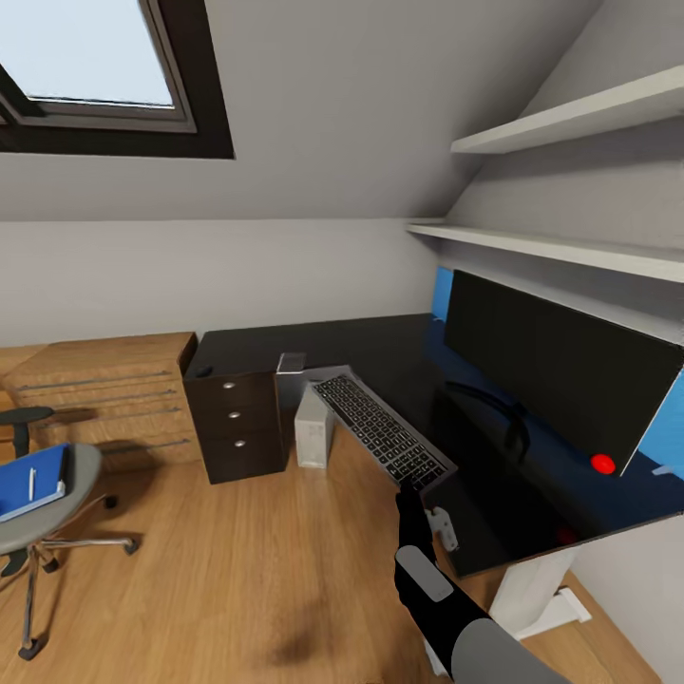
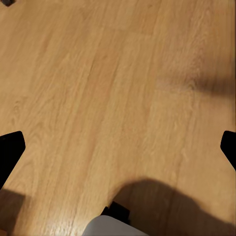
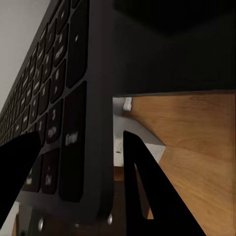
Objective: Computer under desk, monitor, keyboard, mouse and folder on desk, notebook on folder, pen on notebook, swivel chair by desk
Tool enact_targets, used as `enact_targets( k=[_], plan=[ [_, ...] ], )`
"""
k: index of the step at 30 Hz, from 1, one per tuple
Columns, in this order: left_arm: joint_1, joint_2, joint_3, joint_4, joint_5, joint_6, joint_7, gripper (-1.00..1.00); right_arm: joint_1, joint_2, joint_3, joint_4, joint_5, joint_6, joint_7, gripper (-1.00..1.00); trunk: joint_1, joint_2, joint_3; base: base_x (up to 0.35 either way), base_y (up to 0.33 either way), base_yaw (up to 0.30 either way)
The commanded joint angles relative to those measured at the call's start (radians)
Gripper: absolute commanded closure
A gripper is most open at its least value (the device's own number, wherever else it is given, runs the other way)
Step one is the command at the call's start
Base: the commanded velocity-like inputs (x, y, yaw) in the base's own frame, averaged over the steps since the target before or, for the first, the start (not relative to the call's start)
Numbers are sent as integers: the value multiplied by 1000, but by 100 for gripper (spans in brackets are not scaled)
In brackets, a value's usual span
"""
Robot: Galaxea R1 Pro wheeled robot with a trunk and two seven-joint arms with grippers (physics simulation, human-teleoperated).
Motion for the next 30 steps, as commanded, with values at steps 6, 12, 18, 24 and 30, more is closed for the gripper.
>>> enact_targets(
  k=[6,12,18,24,30],
  plan=[
    [0,2,-8,-3,8,-4,8,-100,-1,0,4,0,-9,-5,3,100,0,-1,-5,0,0,-86],
    [0,2,-8,-3,8,-4,8,-100,-1,0,6,-2,-10,0,3,100,0,-1,-6,0,0,-13],
    [0,2,-8,-3,8,-4,8,-100,-1,0,4,-4,-10,-2,3,100,0,-1,-6,0,0,-1],
    [0,2,-9,-3,8,-4,8,-100,-1,0,3,-2,-8,-6,3,100,0,-1,-6,0,0,0],
    [0,2,-10,-3,8,-4,8,-100,-1,0,-8,1,-8,-12,-5,100,0,-1,-6,0,0,0]
  ],
)
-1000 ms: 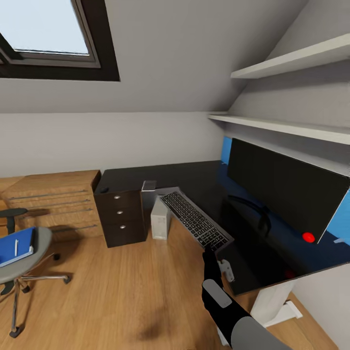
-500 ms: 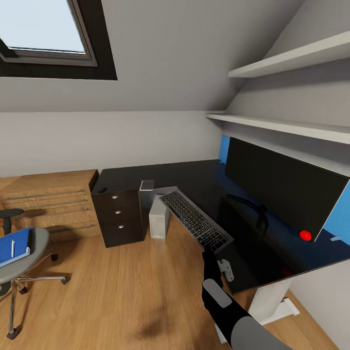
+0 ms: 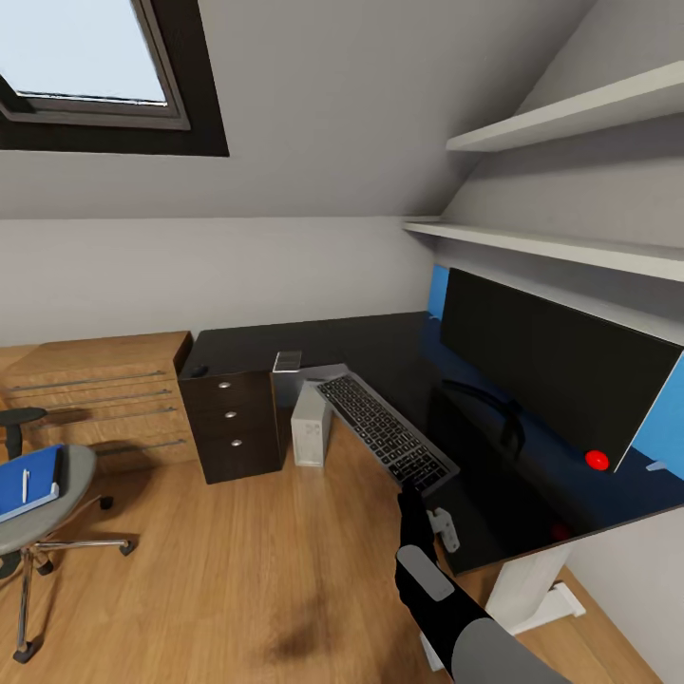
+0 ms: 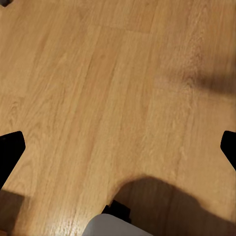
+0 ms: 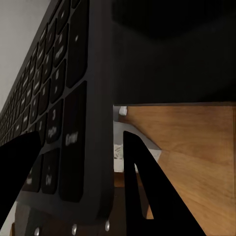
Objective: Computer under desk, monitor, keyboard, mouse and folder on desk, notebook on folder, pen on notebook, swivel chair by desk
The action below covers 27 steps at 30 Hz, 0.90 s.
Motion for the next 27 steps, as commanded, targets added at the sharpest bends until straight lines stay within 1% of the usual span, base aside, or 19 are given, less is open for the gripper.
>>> enact_targets(
  k=[1,3,5,6,7,8,11,16,17,21,22,23,24,26,27],
  plan=[
    [0,2,-8,-2,8,-4,8,-100,-1,0,2,1,-8,-7,0,100,0,-1,-1,0,0,0],
    [0,2,-9,-2,8,-4,8,-100,-1,0,-17,0,-7,-8,-33,100,0,-1,-1,0,0,0],
    [0,2,-9,-2,8,-5,8,-100,-1,0,-24,-1,-6,-9,-67,100,0,-1,-1,0,0,0],
    [0,1,-9,-2,8,-6,8,-100,-2,-5,-27,-2,-6,-9,-89,100,0,-1,-1,0,0,0],
    [0,1,-9,-2,8,-6,8,-100,-2,-17,-29,-3,-6,-9,-110,100,0,-1,-1,0,0,0],
    [0,1,-10,-2,7,-6,8,-100,-2,-22,-30,-3,-5,-9,-120,100,0,-1,-1,0,0,0],
    [0,0,-10,-2,7,-7,8,-100,-3,-51,-32,-5,-5,-10,-159,100,0,-1,-1,0,0,0],
    [0,0,-10,-2,6,-7,6,-100,-4,-86,-33,-5,-5,-9,-172,100,0,-1,-1,0,0,0],
    [0,0,-10,-2,6,-7,6,-100,-7,-100,-34,-5,-6,-7,-174,100,0,-1,-1,0,0,0],
    [0,0,-9,-2,5,-7,5,-100,-12,-107,-38,-2,-14,1,-176,100,0,-1,-1,0,0,0],
    [0,0,-9,-2,5,-7,5,-100,-12,-106,-54,-2,-22,0,-175,100,0,-1,-1,0,0,0],
    [0,0,-9,-2,4,-7,5,-100,-12,-105,-126,-3,-43,0,-173,100,0,-1,-1,0,0,0],
    [0,0,-8,-2,4,-7,4,-100,-12,-104,-169,-6,-51,1,-170,100,0,-1,-1,0,0,0],
    [0,0,-9,-2,4,-7,4,-100,-12,-102,-216,-8,-57,2,-165,100,0,-1,-1,0,0,0],
    [0,0,-8,-2,4,-7,4,-100,-12,-102,-224,-8,-58,2,-163,100,0,-1,-1,0,0,0]
  ],
)
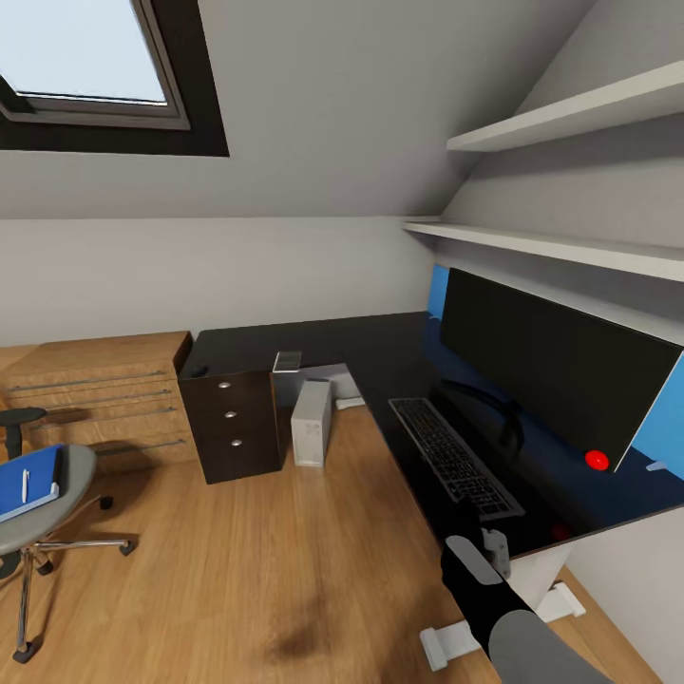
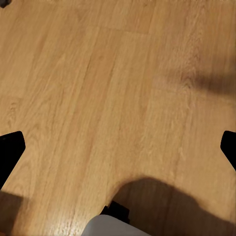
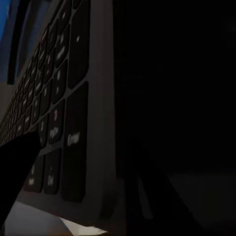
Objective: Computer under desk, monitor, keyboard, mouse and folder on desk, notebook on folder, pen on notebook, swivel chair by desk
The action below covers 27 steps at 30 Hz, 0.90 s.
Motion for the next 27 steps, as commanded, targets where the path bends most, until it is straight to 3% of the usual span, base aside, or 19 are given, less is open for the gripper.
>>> enact_targets(
  k=[1,17,18,19,20,24,25,27],
  plan=[
    [0,2,-9,-2,8,-4,8,-100,-1,-1,5,-2,-2,-6,-7,100,0,-1,-1,0,0,0],
    [0,2,-7,-2,7,-7,8,-100,-1,-1,-3,-1,15,-18,26,100,0,-1,-1,0,0,0],
    [0,2,-7,-2,7,-7,8,-100,-1,-1,-2,-1,27,-21,26,100,0,-1,-1,0,0,0],
    [0,2,-7,-2,7,-7,9,-100,-1,1,-2,-1,104,-30,24,100,0,-1,-1,0,0,0],
    [0,2,-7,-2,7,-7,9,-100,-1,2,-2,-1,135,-32,22,100,0,-1,-1,0,0,0],
    [0,2,-6,-3,7,-19,10,-100,-1,3,-2,-1,222,-34,6,100,0,-1,-1,0,0,0],
    [0,2,-5,-3,8,-57,11,-100,-1,2,-2,-1,269,-34,-1,100,0,-1,-1,0,0,0],
    [0,2,-5,-4,10,-84,10,-100,-1,2,-3,-1,292,-34,-5,100,0,-1,-1,0,0,0]
  ],
)
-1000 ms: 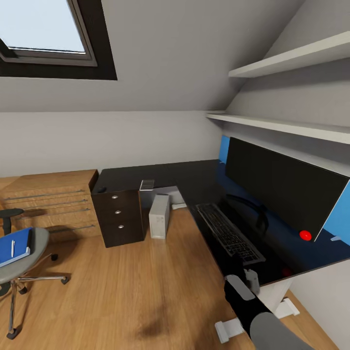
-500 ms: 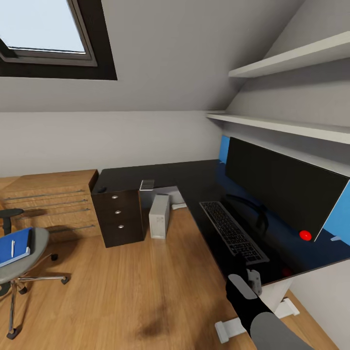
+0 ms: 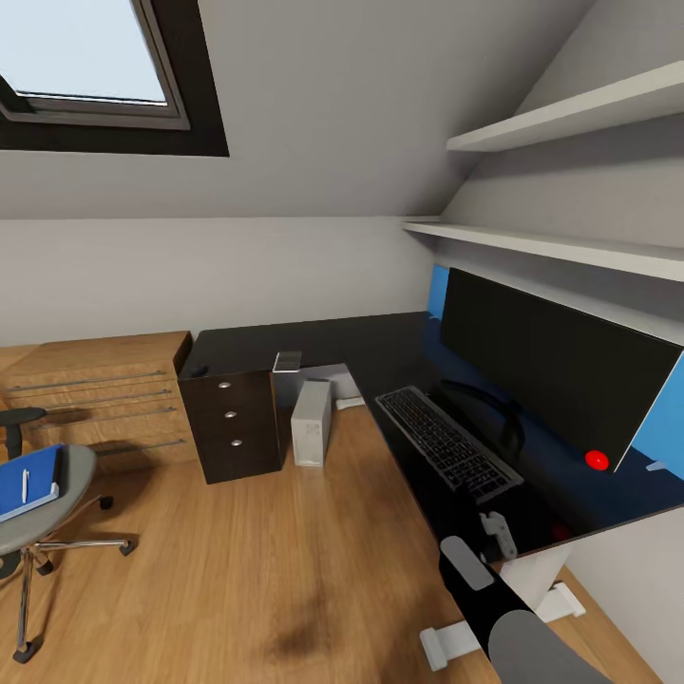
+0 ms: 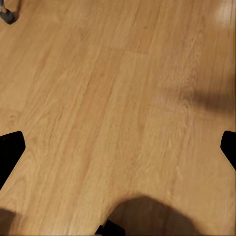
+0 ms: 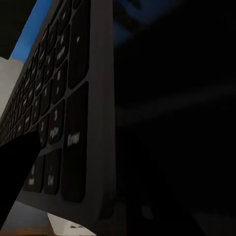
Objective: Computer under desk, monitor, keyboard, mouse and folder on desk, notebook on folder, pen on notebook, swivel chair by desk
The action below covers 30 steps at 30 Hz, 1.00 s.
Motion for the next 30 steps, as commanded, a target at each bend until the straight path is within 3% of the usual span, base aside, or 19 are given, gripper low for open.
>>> enact_targets(
  k=[1,8,18,30],
  plan=[
    [0,2,-9,-2,7,-10,8,-100,-1,-1,7,-1,6,-5,-10,100,0,-1,-1,0,0,0],
    [0,1,-9,-1,9,-18,8,-100,-1,0,8,-1,17,-5,-16,100,0,-1,-1,0,0,0],
    [0,1,-9,-1,10,-18,6,-100,-1,-1,8,-4,39,-18,-177,100,0,-1,-1,0,0,0],
    [0,-7,-15,30,8,-17,5,-100,-1,-1,8,-18,39,-20,-193,100,0,-1,-1,77,0,0]
  ],
)
